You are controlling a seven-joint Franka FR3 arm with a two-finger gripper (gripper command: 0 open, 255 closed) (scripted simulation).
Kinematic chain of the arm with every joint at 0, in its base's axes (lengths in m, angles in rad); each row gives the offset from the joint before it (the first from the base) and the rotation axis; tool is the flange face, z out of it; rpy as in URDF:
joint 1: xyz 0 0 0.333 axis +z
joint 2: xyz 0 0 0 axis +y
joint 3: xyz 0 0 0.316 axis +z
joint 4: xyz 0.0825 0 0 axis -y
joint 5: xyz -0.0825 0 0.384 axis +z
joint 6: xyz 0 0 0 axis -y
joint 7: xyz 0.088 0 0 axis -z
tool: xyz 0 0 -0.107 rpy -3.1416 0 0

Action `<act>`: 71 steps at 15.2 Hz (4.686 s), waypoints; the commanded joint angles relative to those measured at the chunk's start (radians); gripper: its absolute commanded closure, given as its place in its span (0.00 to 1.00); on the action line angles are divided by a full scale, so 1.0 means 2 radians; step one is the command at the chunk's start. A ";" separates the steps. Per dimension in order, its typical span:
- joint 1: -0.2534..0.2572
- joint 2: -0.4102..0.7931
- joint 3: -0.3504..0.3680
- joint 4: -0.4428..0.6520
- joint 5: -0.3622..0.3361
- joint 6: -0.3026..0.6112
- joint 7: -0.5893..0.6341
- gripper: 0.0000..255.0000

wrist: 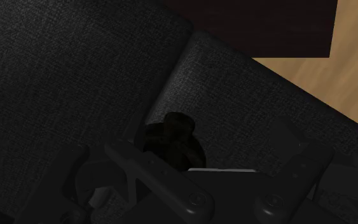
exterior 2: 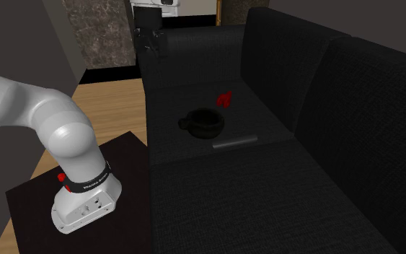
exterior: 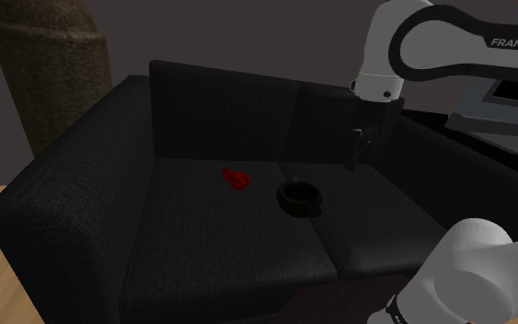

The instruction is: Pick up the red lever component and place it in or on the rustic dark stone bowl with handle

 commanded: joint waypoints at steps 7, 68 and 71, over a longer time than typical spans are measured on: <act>0.001 0.094 -0.001 0.004 0.003 0.100 0.005 0.00; 0.005 0.677 0.002 0.415 0.019 0.328 0.009 1.00; 0.005 0.667 0.002 0.421 0.019 0.313 0.009 1.00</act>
